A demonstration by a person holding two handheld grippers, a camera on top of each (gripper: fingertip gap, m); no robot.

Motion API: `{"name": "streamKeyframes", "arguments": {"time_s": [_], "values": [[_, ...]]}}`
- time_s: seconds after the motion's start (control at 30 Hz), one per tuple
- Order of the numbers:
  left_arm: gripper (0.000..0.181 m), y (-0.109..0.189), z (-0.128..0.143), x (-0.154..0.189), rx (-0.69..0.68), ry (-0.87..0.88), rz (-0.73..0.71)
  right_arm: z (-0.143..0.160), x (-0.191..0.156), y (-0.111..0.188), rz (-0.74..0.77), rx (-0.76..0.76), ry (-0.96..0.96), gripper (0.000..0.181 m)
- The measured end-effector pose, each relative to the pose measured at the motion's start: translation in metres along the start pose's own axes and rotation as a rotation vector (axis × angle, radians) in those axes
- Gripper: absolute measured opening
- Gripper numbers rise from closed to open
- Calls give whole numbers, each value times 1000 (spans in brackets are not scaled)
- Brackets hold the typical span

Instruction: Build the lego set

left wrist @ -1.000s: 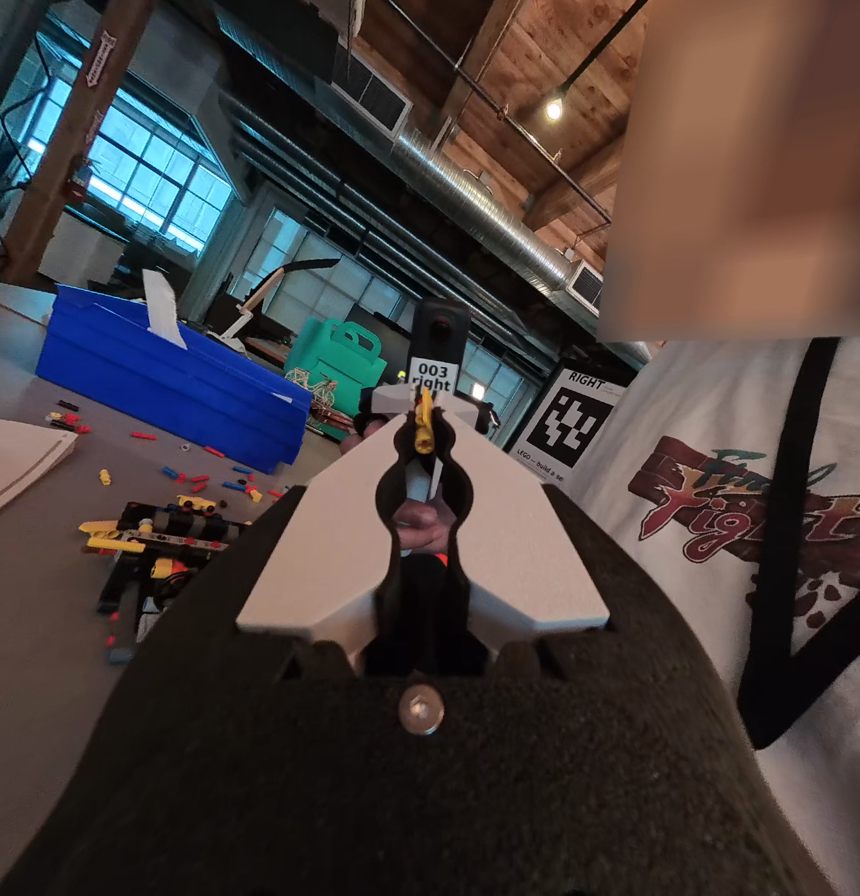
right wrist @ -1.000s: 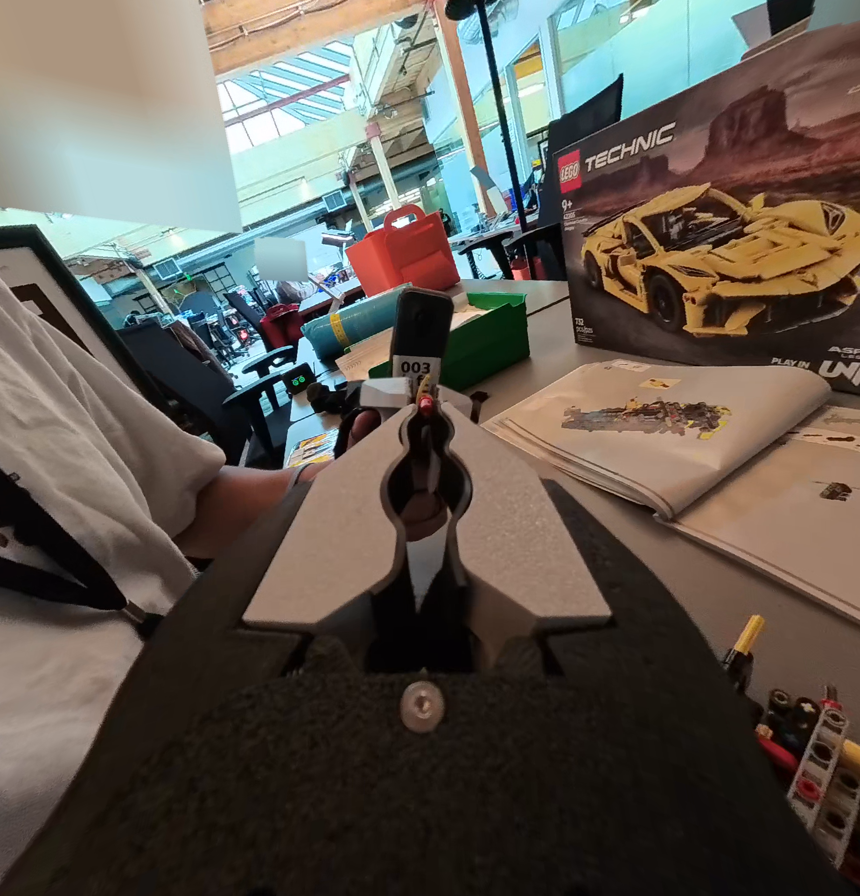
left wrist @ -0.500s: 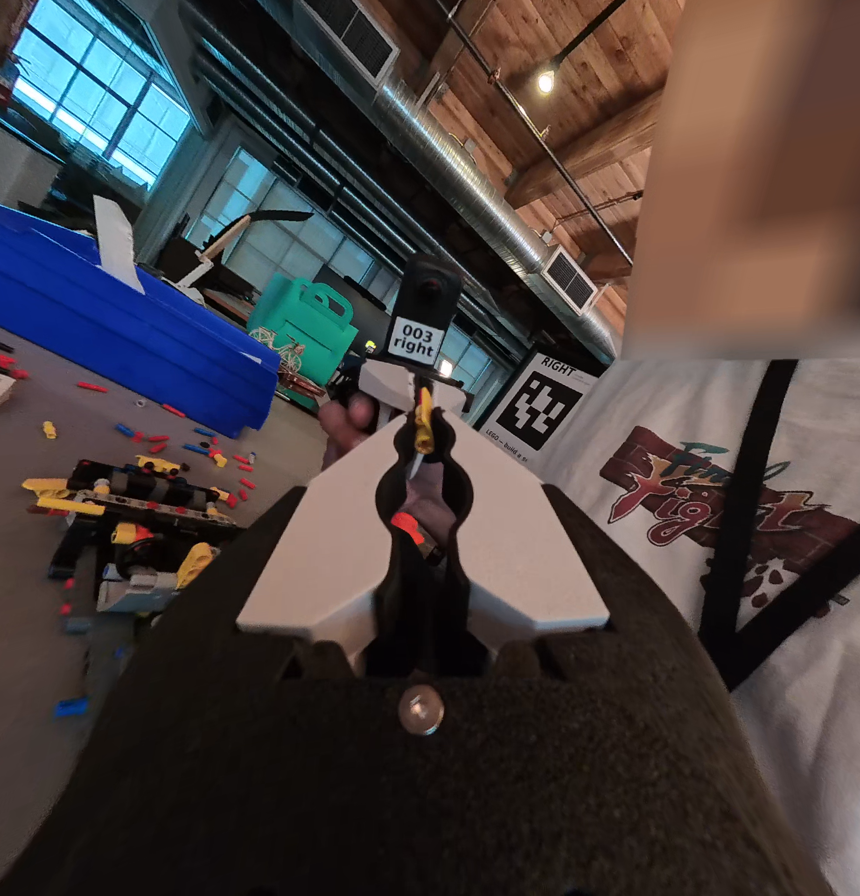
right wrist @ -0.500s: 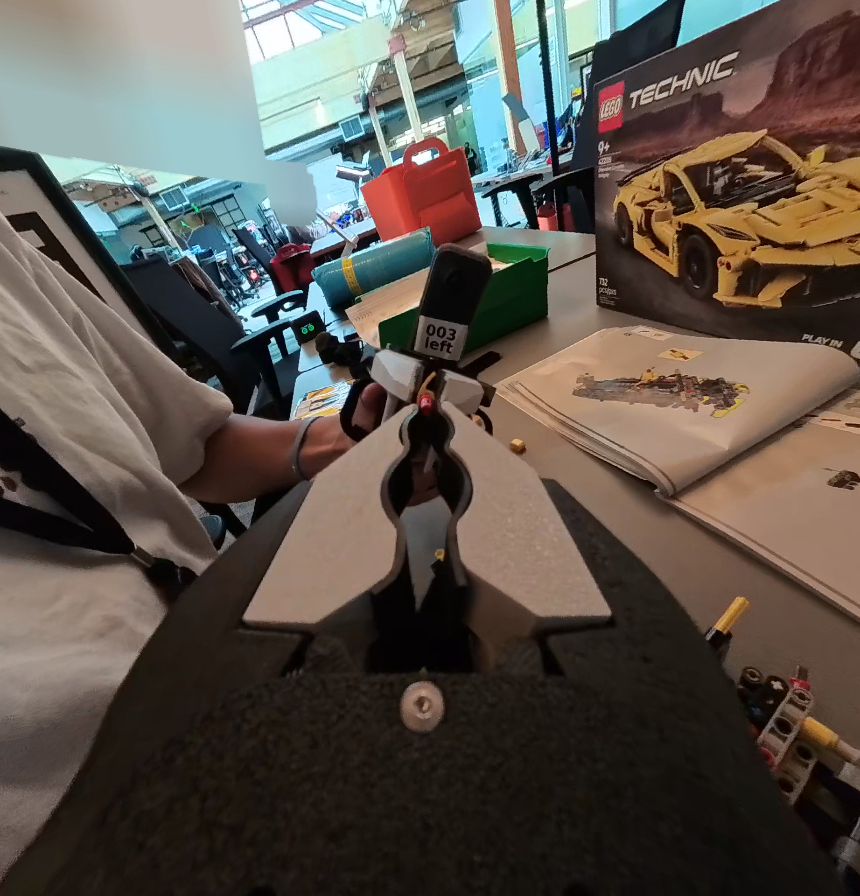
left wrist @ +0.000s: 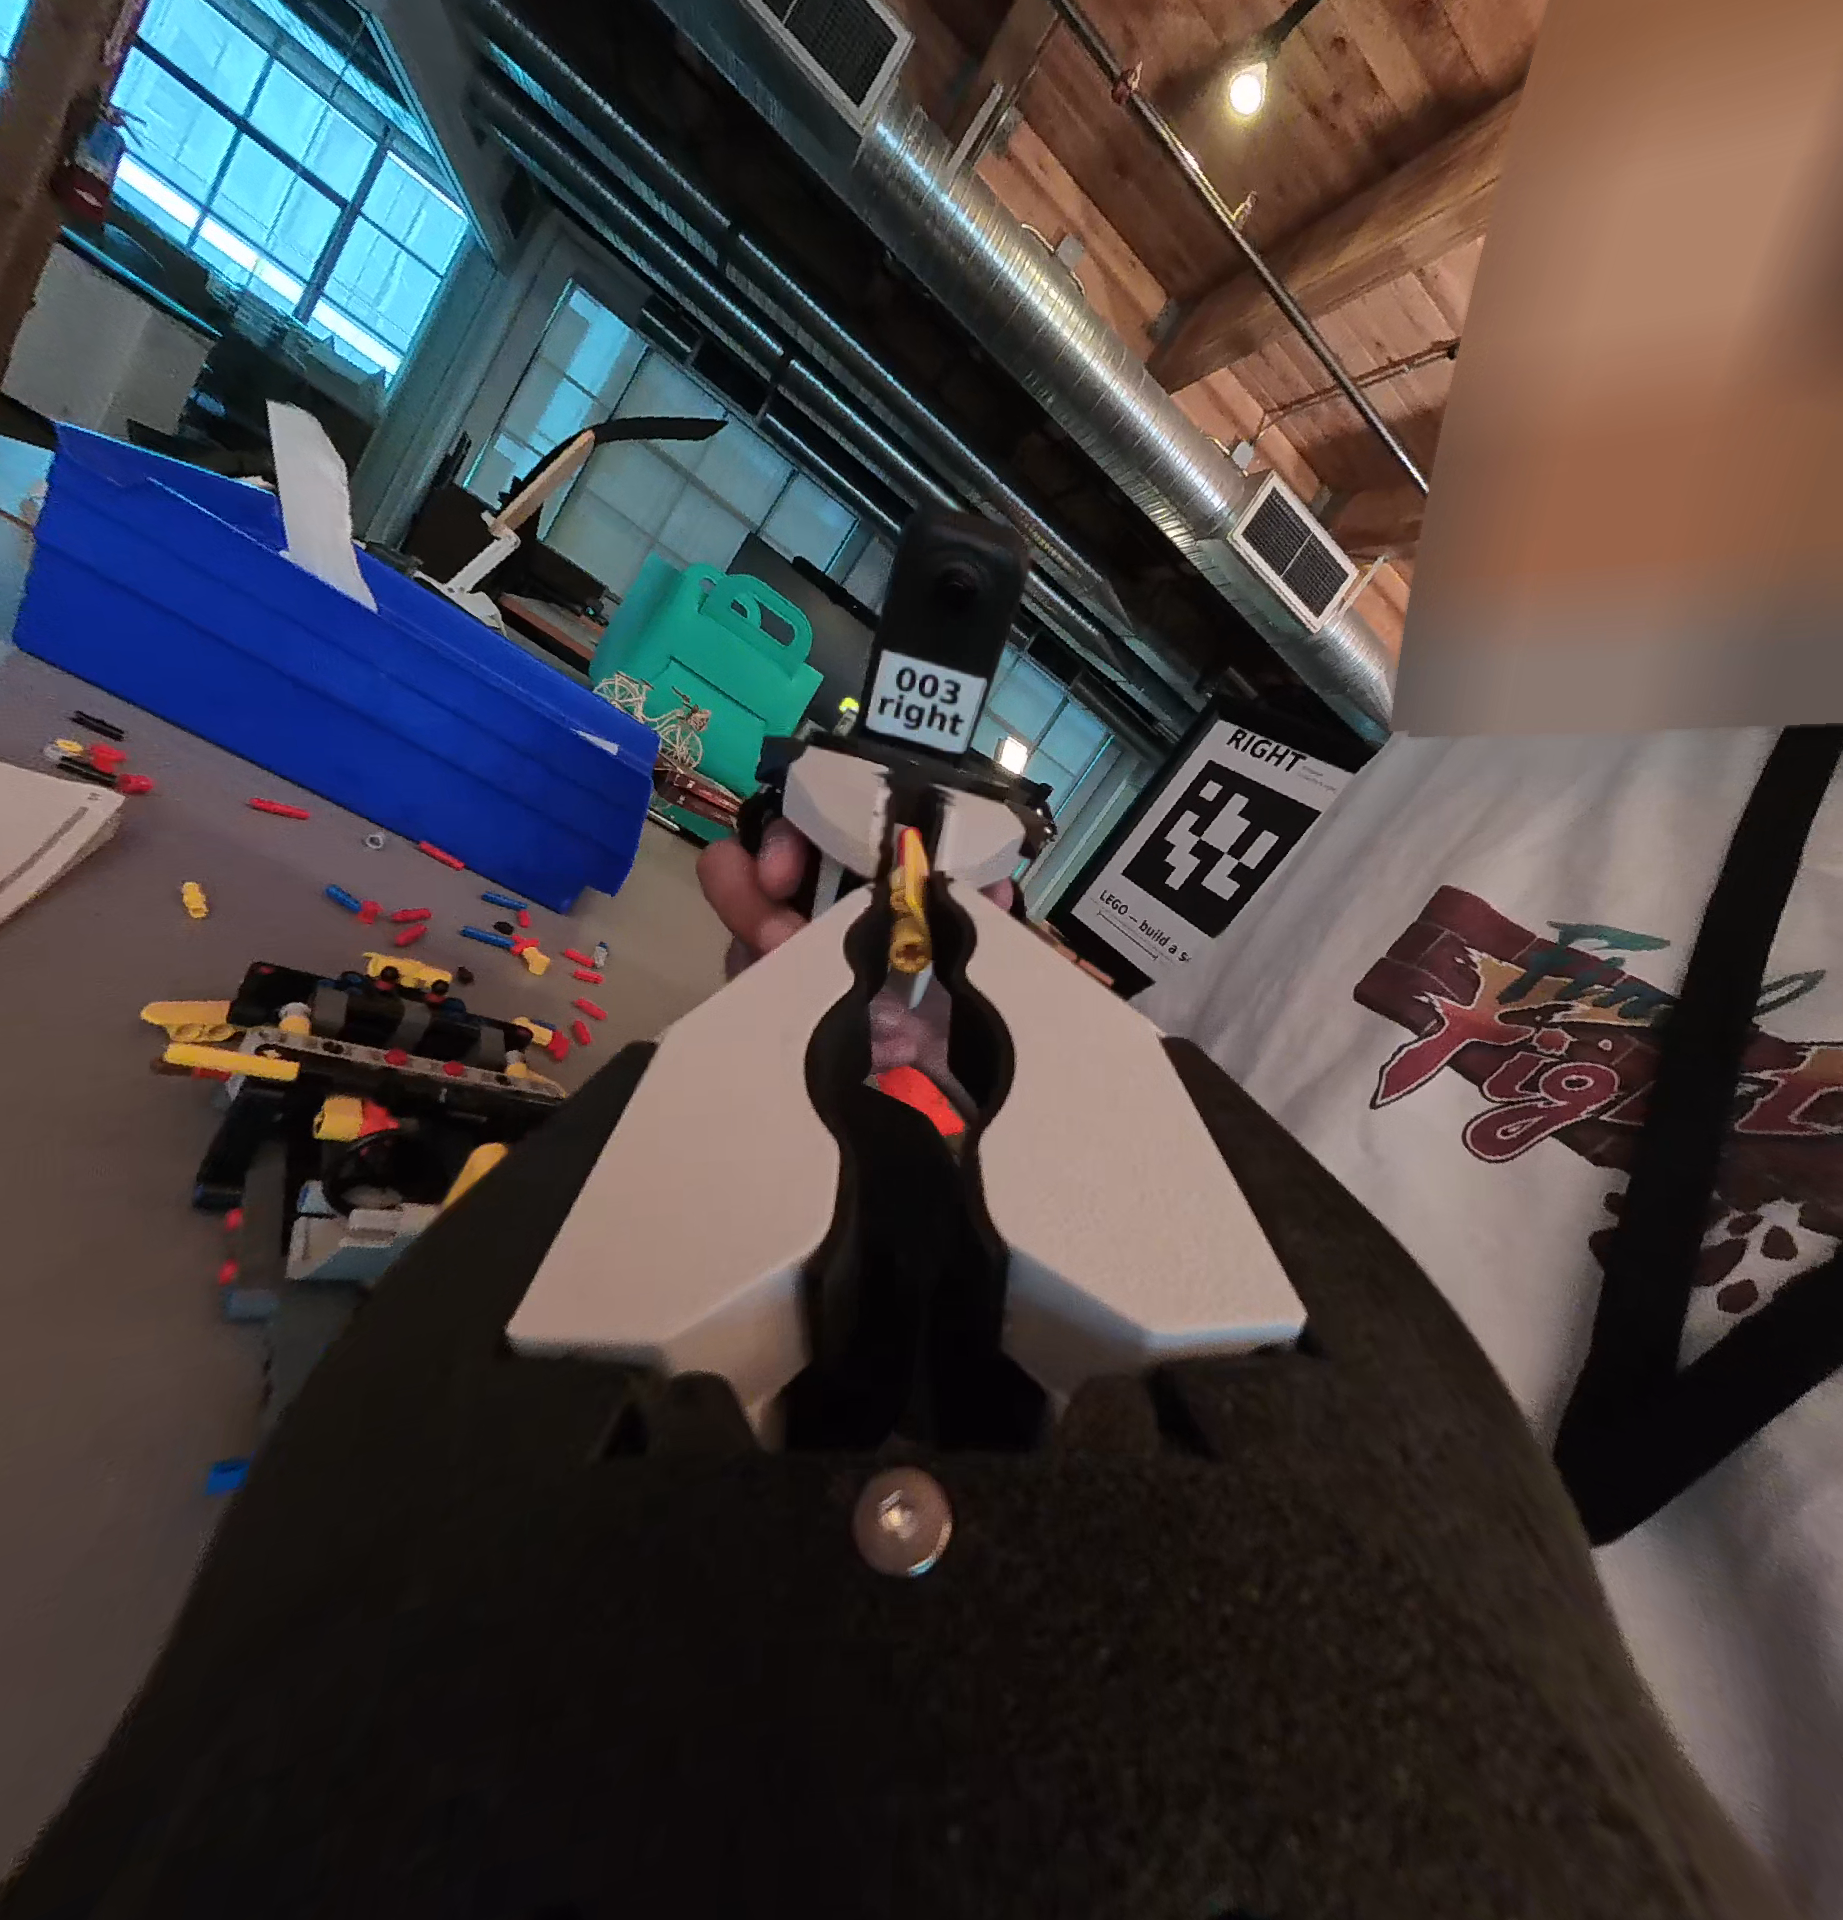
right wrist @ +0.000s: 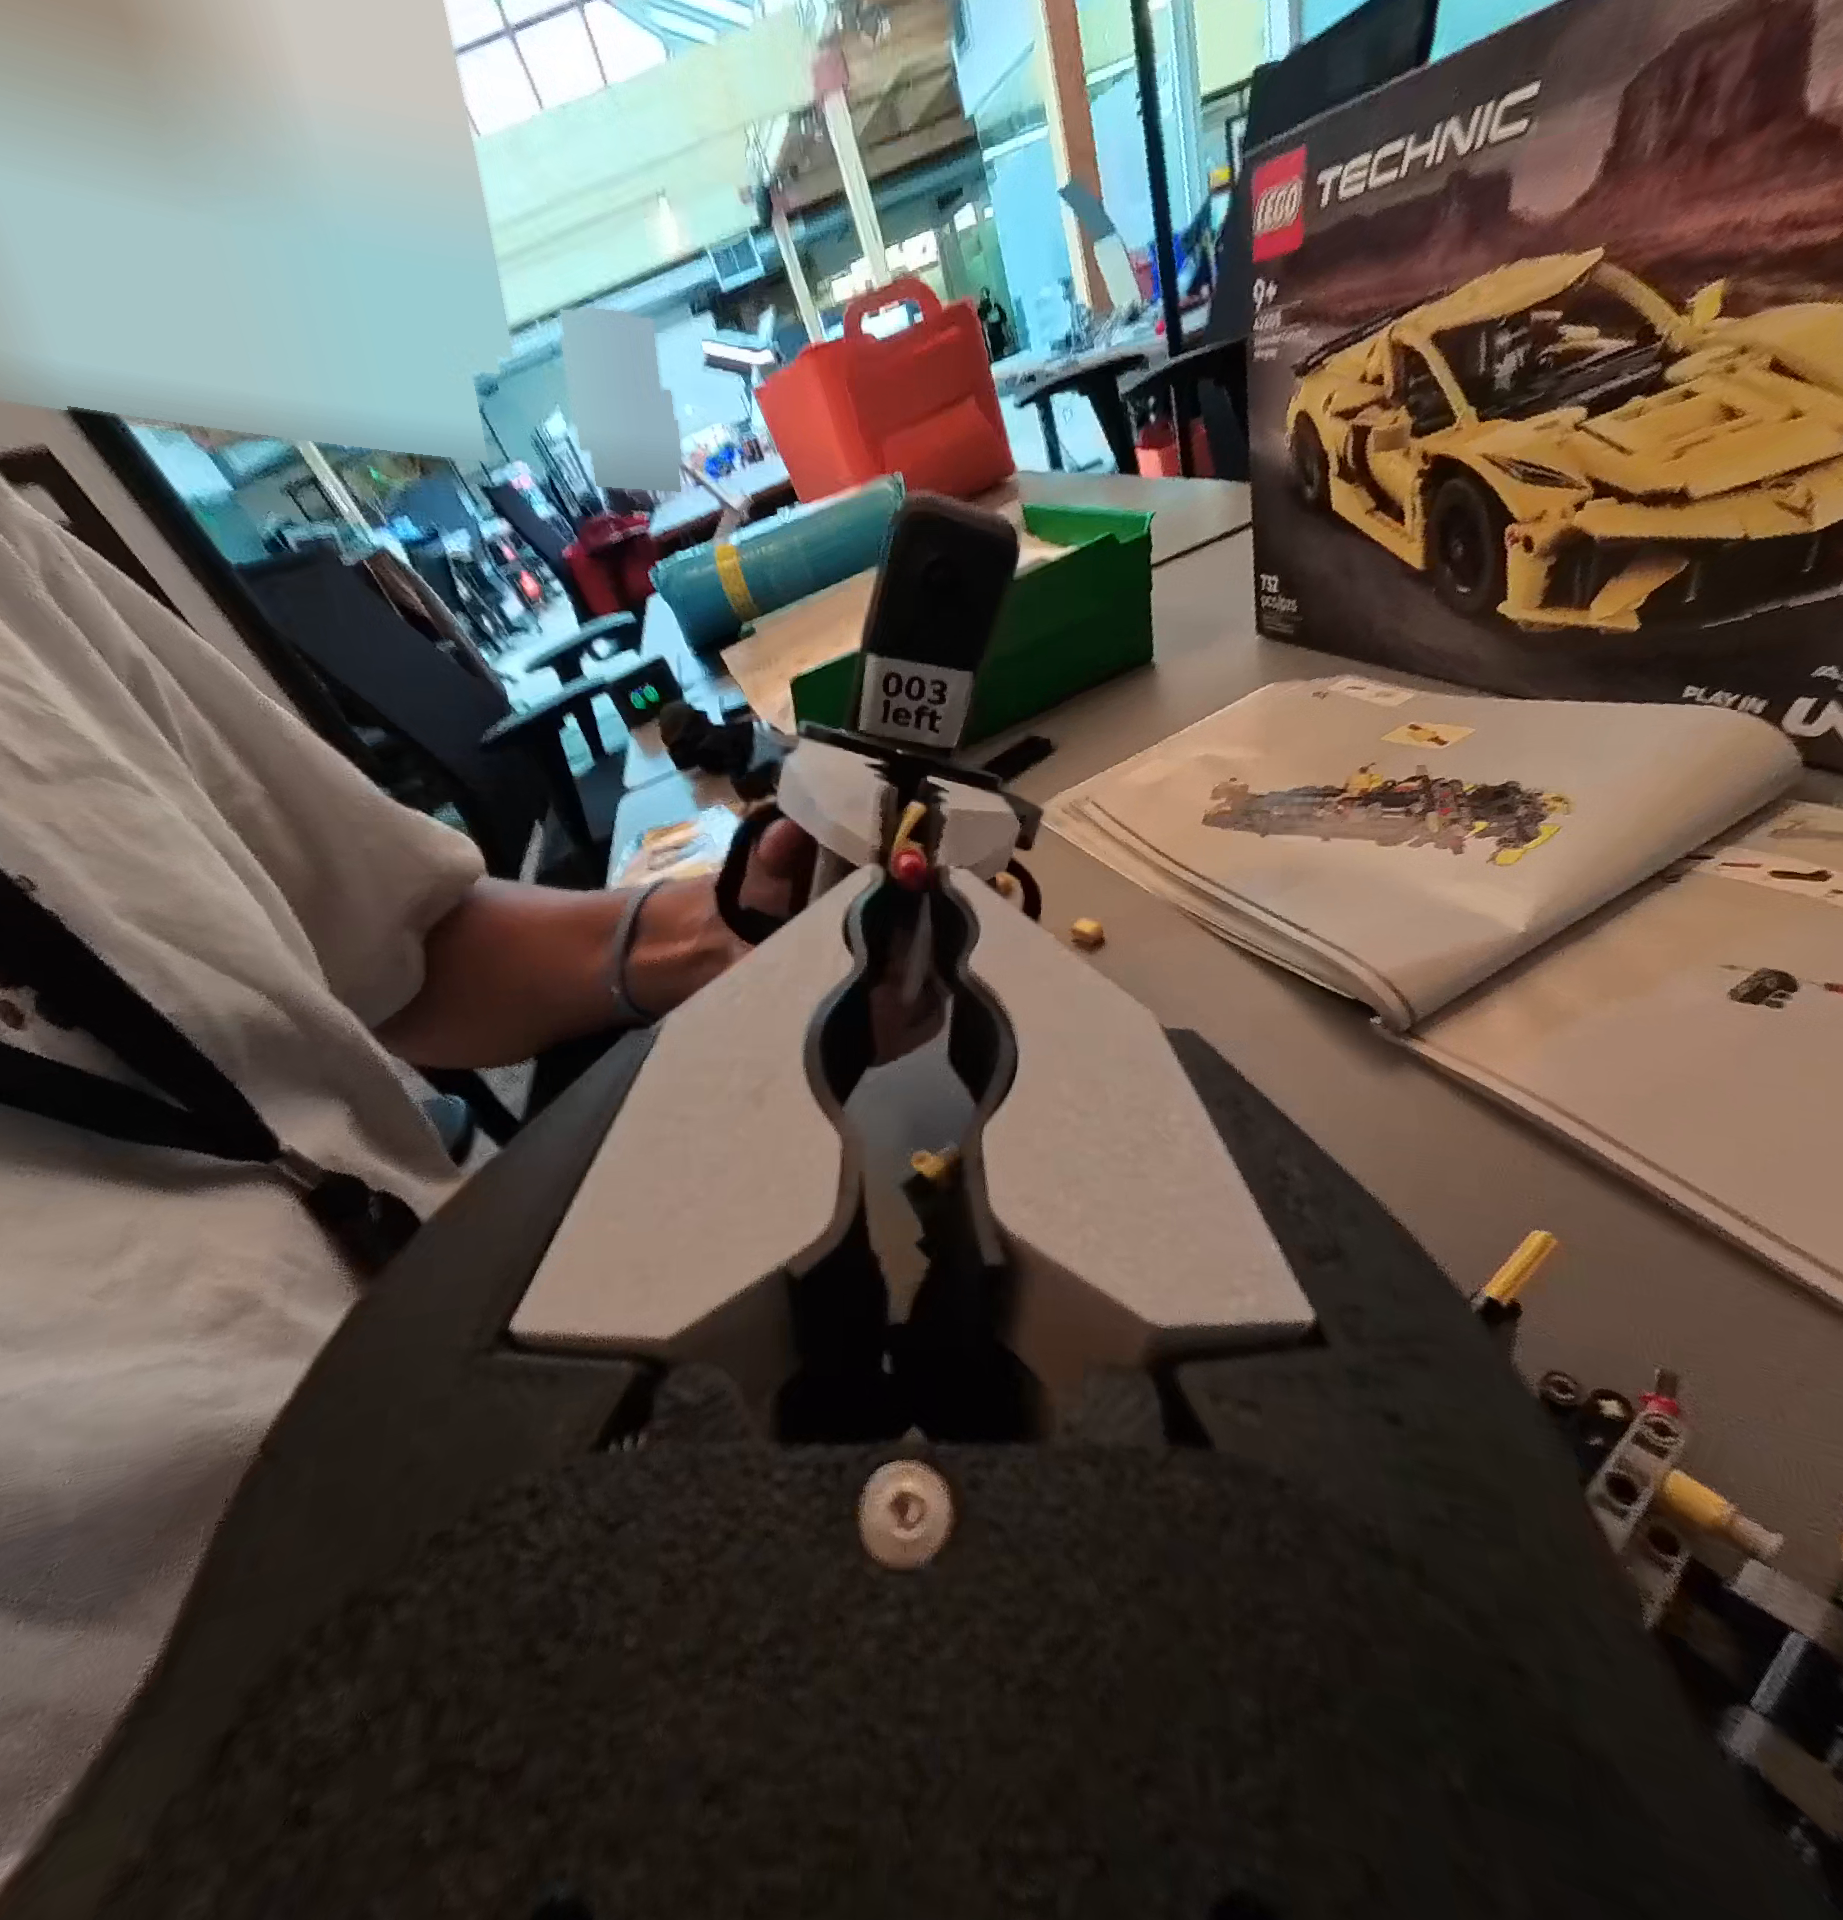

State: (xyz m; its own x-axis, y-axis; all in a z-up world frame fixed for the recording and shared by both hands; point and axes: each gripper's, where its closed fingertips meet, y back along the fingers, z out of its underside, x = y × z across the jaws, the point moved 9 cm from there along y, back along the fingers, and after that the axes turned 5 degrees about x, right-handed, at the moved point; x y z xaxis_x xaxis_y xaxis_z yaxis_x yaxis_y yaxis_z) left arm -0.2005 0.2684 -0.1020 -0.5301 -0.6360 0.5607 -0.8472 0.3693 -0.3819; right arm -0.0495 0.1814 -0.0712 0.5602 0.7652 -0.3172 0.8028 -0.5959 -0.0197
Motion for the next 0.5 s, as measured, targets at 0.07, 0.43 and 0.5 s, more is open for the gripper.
{"name": "streamKeyframes", "arguments": {"time_s": [0.07, 0.43, 0.5], "values": [[7, 2, -1, 0, 7, -5, -2, -1, 2, 3, -22, 21, -66, 7], [7, 1, 0, 3, -36, -61, -21, 3, 3, -1, -46, 10, -117, 4], [7, 1, 2, 3, -44, -70, -29, 3, 3, 0, -46, -15, -103, 3]]}}
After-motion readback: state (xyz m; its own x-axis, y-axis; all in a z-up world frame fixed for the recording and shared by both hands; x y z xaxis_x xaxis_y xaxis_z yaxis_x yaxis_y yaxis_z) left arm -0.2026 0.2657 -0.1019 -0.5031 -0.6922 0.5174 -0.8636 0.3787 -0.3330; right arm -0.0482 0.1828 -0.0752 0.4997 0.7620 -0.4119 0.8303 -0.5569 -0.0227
